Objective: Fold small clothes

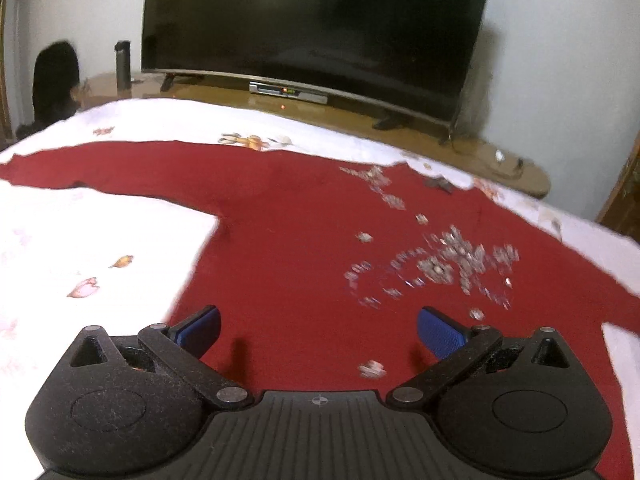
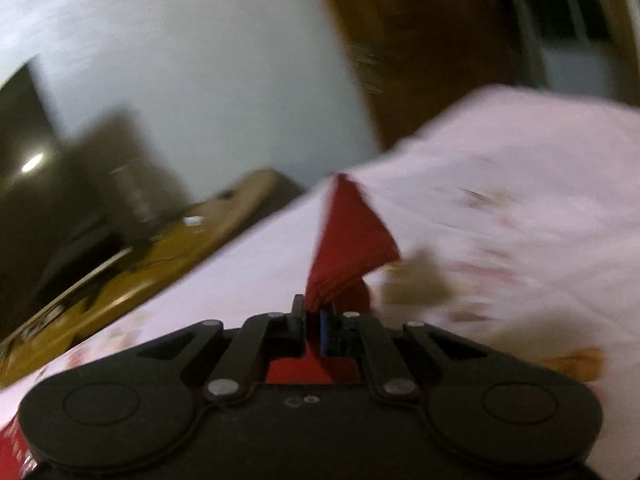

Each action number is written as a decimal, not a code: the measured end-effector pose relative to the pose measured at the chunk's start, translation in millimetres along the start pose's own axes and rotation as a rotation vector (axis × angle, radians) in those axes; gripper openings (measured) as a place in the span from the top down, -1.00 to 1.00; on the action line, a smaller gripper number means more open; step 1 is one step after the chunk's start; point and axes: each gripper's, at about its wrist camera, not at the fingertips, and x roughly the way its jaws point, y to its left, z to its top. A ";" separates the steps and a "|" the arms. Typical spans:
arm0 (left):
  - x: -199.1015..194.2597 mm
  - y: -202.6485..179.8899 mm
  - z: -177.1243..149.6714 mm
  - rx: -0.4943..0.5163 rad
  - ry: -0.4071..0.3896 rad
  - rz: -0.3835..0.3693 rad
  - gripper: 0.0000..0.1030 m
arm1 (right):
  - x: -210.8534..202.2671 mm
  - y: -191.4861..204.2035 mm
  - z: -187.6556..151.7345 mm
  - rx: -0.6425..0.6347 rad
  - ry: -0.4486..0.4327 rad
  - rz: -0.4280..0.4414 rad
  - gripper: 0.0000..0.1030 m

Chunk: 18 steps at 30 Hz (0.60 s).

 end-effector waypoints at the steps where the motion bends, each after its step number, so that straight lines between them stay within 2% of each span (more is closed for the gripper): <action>1: 0.8 10.7 2.7 -0.010 -0.005 -0.001 -1.00 | -2.1 24.7 -3.3 -0.037 -0.003 0.032 0.86; 4: 1.6 45.7 11.4 -0.043 -0.026 0.007 -1.00 | -10.8 99.7 -24.1 -0.147 0.007 0.126 0.87; 9: 4.1 106.5 22.4 -0.106 -0.018 0.002 -1.00 | -14.0 224.0 -88.2 -0.369 0.066 0.277 0.87; 14: 4.6 145.0 28.9 -0.097 -0.006 0.016 -0.99 | -5.9 309.9 -160.0 -0.525 0.175 0.386 0.84; 16: 7.3 153.7 31.7 -0.100 0.003 -0.003 -0.99 | 4.4 332.5 -192.1 -0.589 0.238 0.386 0.65; 17: 9.7 155.8 33.5 -0.107 0.007 -0.015 -0.99 | 11.5 340.3 -208.8 -0.632 0.295 0.398 0.44; 18: 11.8 157.6 36.0 -0.115 0.012 -0.041 -0.99 | 8.4 343.7 -218.8 -0.670 0.284 0.398 0.29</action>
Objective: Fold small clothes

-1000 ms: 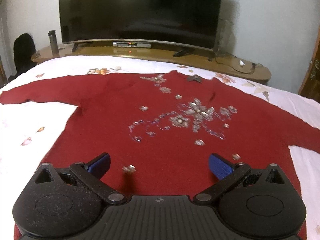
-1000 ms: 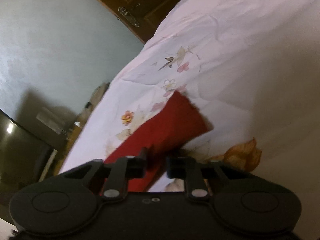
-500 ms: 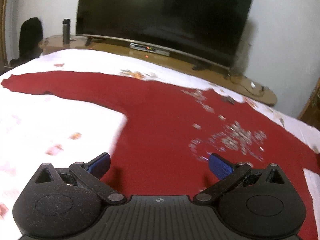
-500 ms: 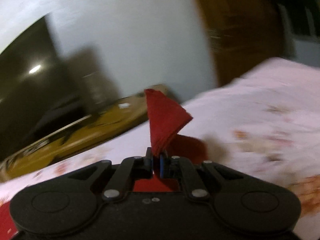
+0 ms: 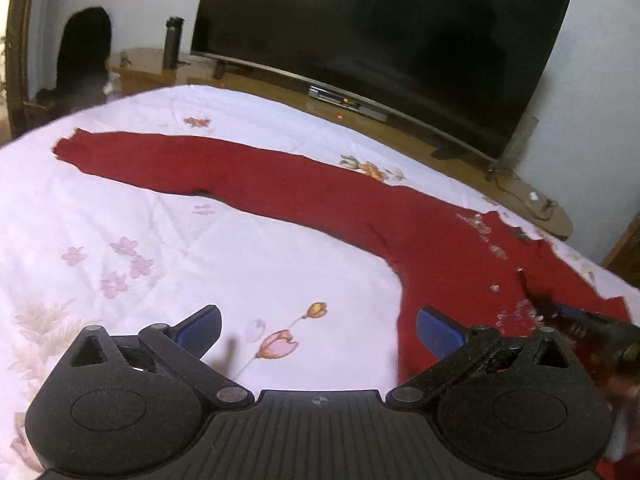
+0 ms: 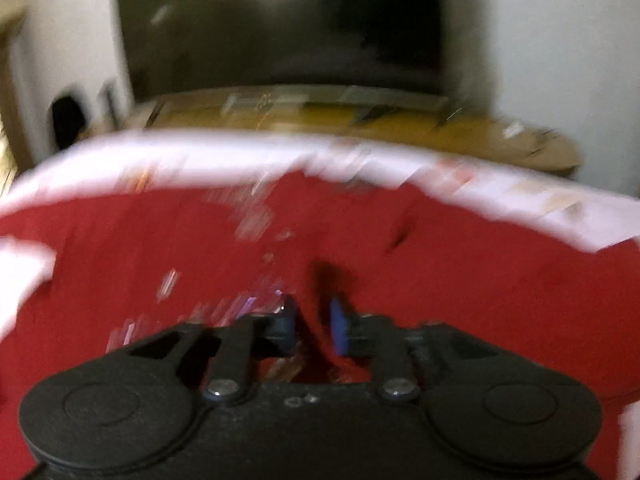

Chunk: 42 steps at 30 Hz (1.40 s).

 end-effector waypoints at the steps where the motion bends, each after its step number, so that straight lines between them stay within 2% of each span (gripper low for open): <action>1: 3.3 -0.8 3.0 -0.009 0.006 -0.036 -0.99 | -6.3 10.0 -2.3 -0.057 -0.042 -0.026 0.21; 2: 7.8 -5.1 5.8 -0.011 0.012 -0.074 -0.99 | -14.1 16.6 -3.6 -0.081 -0.064 -0.012 0.27; 4: 19.7 -25.1 11.7 0.003 0.023 -0.164 -0.99 | -33.6 9.9 -5.0 -0.026 -0.110 0.035 0.27; 7: 48.3 -69.1 21.1 0.025 0.069 -0.313 -0.21 | -63.2 -2.4 -10.7 0.037 -0.134 -0.052 0.27; 10: 90.4 -118.4 22.9 -0.001 0.152 -0.447 -0.21 | -93.2 -22.6 -25.8 0.115 -0.121 -0.108 0.26; 12: 114.9 -148.4 20.4 -0.010 0.204 -0.500 -0.21 | -109.9 -35.9 -33.1 0.147 -0.118 -0.144 0.25; 16: 163.4 -189.3 11.3 -0.054 0.309 -0.518 -0.20 | -135.7 -56.8 -52.3 0.189 -0.118 -0.200 0.24; 18: 176.3 -199.1 5.7 -0.061 0.315 -0.507 -0.20 | -146.2 -66.5 -60.6 0.215 -0.117 -0.225 0.24; 19: 179.3 -203.5 5.7 -0.055 0.301 -0.513 -0.05 | -151.7 -70.3 -64.9 0.228 -0.116 -0.236 0.24; 20: 181.5 -207.8 7.3 -0.046 0.303 -0.501 0.34 | -156.8 -74.7 -69.7 0.241 -0.114 -0.246 0.24; 21: 184.1 -211.0 7.0 -0.041 0.303 -0.483 0.57 | -163.0 -79.5 -75.0 0.255 -0.112 -0.254 0.24; 22: 188.7 -211.6 7.4 -0.046 0.309 -0.475 0.92 | -166.8 -83.5 -79.3 0.271 -0.111 -0.264 0.24; 25: 183.1 -204.8 12.1 -0.049 0.292 -0.487 0.93 | -173.4 -90.3 -89.1 0.313 -0.103 -0.279 0.24; 32: 138.9 -178.6 51.2 0.013 0.128 -0.520 0.93 | -175.8 -95.1 -93.9 0.332 -0.095 -0.278 0.24; 37: 143.0 -144.7 62.8 0.041 0.123 -0.440 0.93 | -168.3 -93.3 -88.5 0.324 -0.097 -0.257 0.24; 42: 152.3 -122.5 59.0 0.046 0.139 -0.401 0.93 | -153.4 -102.9 -78.3 0.325 -0.107 -0.274 0.25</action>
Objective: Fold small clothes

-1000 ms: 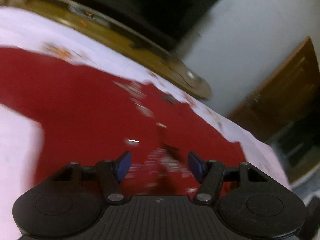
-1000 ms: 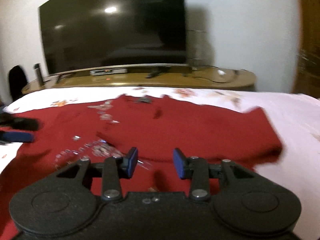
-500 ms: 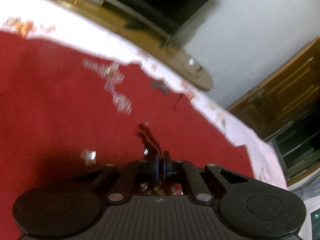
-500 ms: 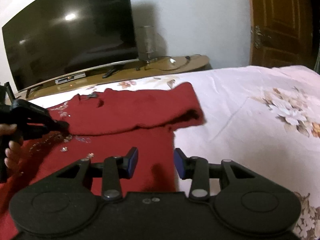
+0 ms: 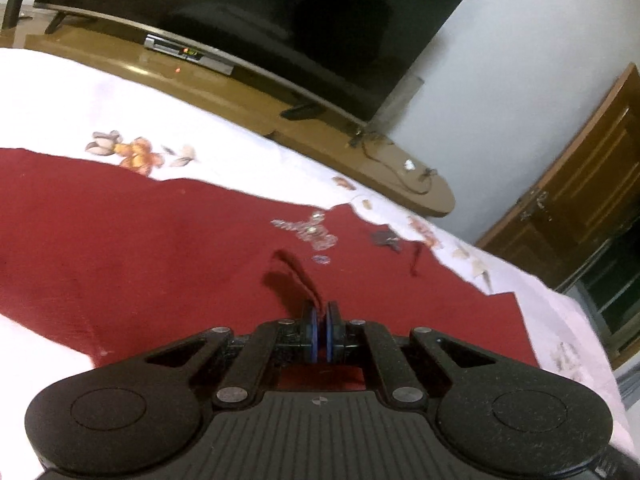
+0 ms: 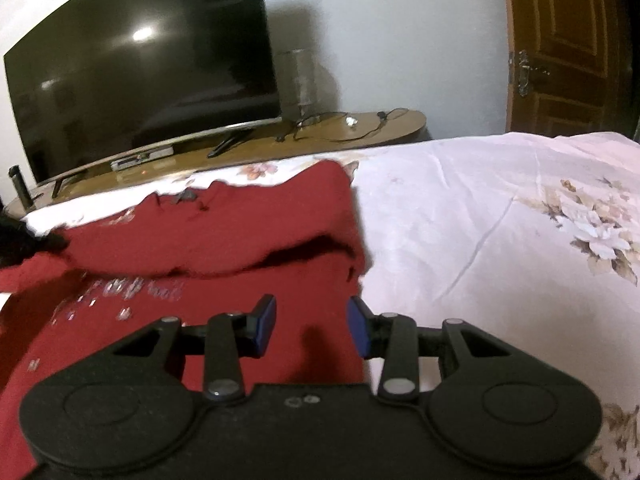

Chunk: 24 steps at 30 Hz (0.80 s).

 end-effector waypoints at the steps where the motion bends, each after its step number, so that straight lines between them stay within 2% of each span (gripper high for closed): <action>1: 2.1 3.1 -1.1 0.002 0.002 0.007 0.93 | 5.5 -2.8 5.0 0.004 -0.007 -0.006 0.25; 5: 3.2 15.1 -2.4 -0.017 -0.005 0.028 0.93 | 42.2 -14.7 33.6 -0.004 -0.013 -0.087 0.24; 10: -0.9 22.0 -4.5 -0.017 -0.007 0.035 0.93 | 75.2 -26.8 49.7 0.050 0.003 -0.049 0.26; 12: -2.7 26.6 -6.5 -0.038 -0.018 0.037 0.93 | 92.5 -27.4 46.6 0.052 0.060 -0.064 0.25; 15: 5.6 29.3 -11.7 -0.014 0.025 0.079 0.93 | 108.0 -26.0 32.8 0.050 0.123 -0.062 0.26; 17: 8.9 33.4 -15.2 -0.019 0.029 0.081 0.93 | 107.9 -23.2 26.3 0.019 0.097 -0.063 0.26; 24: 8.9 36.1 -15.8 -0.035 0.013 0.061 0.93 | 109.6 -25.7 32.2 -0.006 0.107 -0.041 0.26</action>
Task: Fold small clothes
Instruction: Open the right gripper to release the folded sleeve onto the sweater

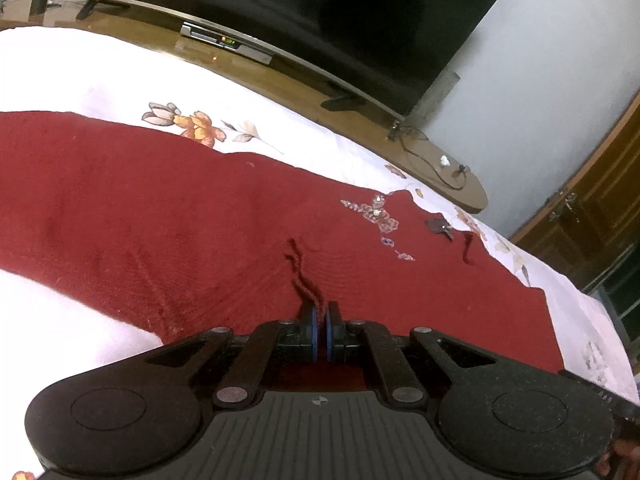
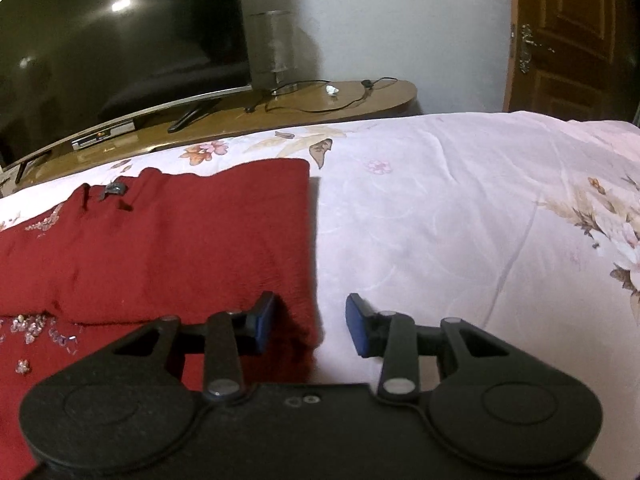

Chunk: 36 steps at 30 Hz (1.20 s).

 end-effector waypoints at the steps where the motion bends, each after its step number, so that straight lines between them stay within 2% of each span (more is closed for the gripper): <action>1: 1.2 1.2 0.8 -0.007 0.005 -0.007 0.93 | -2.1 -1.8 2.7 0.016 -0.006 0.017 0.26; 4: 3.4 1.6 -0.3 -0.007 0.001 -0.006 0.93 | 4.5 -7.9 11.1 0.053 -0.009 0.041 0.28; 5: 1.9 -0.5 -1.2 0.003 -0.014 0.002 0.93 | 12.1 -9.0 11.6 0.064 0.023 0.043 0.39; 7: -7.9 -5.1 -2.3 0.015 -0.079 0.008 0.93 | 15.0 -2.3 8.1 0.004 0.010 0.038 0.54; 8: -10.8 -7.6 -2.1 0.032 -0.096 0.028 0.93 | 12.9 3.2 6.9 -0.038 0.000 0.025 0.65; 9: -9.5 -9.0 -2.1 0.050 -0.090 0.063 0.93 | 10.4 7.7 5.4 -0.066 -0.008 0.015 0.67; 10: -3.2 -8.0 -2.6 0.058 -0.054 0.088 0.93 | 10.1 10.0 3.8 -0.084 -0.011 0.009 0.66; 12: -1.0 -4.1 -0.9 0.050 -0.037 0.080 0.92 | 12.8 8.8 4.1 -0.092 -0.006 0.016 0.56; 13: -6.8 -3.1 2.0 0.035 -0.056 0.090 0.92 | 13.5 6.2 8.1 -0.078 -0.002 0.027 0.51; 14: -15.7 -3.4 4.1 0.027 -0.104 0.131 0.92 | 11.4 2.3 13.4 -0.055 -0.014 0.038 0.44; 16: -29.5 -7.6 9.7 0.042 -0.197 0.166 0.92 | 5.4 -4.3 24.9 -0.029 -0.072 0.052 0.45; 18: -27.4 -14.6 18.9 0.045 -0.209 0.107 0.92 | 10.7 -4.5 38.5 -0.029 -0.113 0.037 0.46; 21: -1.5 -38.0 25.7 0.089 -0.139 0.017 0.91 | 30.8 0.5 57.1 -0.013 -0.126 0.039 0.46; 22: 10.6 -46.7 23.9 0.114 -0.118 0.009 0.87 | 38.4 5.2 60.9 -0.024 -0.131 0.045 0.45; 25: 44.8 -57.3 8.4 0.195 -0.049 0.033 -0.04 | 64.9 19.8 61.1 -0.068 -0.082 0.077 0.47; 26: 46.8 -62.7 1.1 0.255 -0.084 0.054 -0.04 | 75.4 24.9 57.9 -0.103 -0.039 0.051 0.48; 27: 47.9 -69.8 -2.8 0.306 -0.087 0.083 -0.04 | 80.0 29.1 51.8 -0.152 -0.042 0.021 0.48; 29: 42.1 -77.5 -1.3 0.336 -0.081 0.112 -0.04 | 76.6 32.2 51.7 -0.178 -0.043 -0.008 0.47; 30: 33.1 -76.7 0.9 0.315 -0.099 0.094 -0.04 | 71.2 31.6 52.6 -0.169 -0.042 -0.023 0.41; 32: 4.0 -57.8 2.0 0.258 -0.180 0.073 -0.04 | 51.5 25.9 49.9 -0.149 -0.089 0.003 0.39; 34: -25.9 -27.5 3.6 0.182 -0.235 0.104 -0.04 | 30.9 16.7 38.8 -0.134 -0.125 0.030 0.28; 36: -61.0 12.2 3.9 0.122 -0.296 0.163 -0.04 | 14.1 5.6 23.0 -0.127 -0.118 0.028 0.24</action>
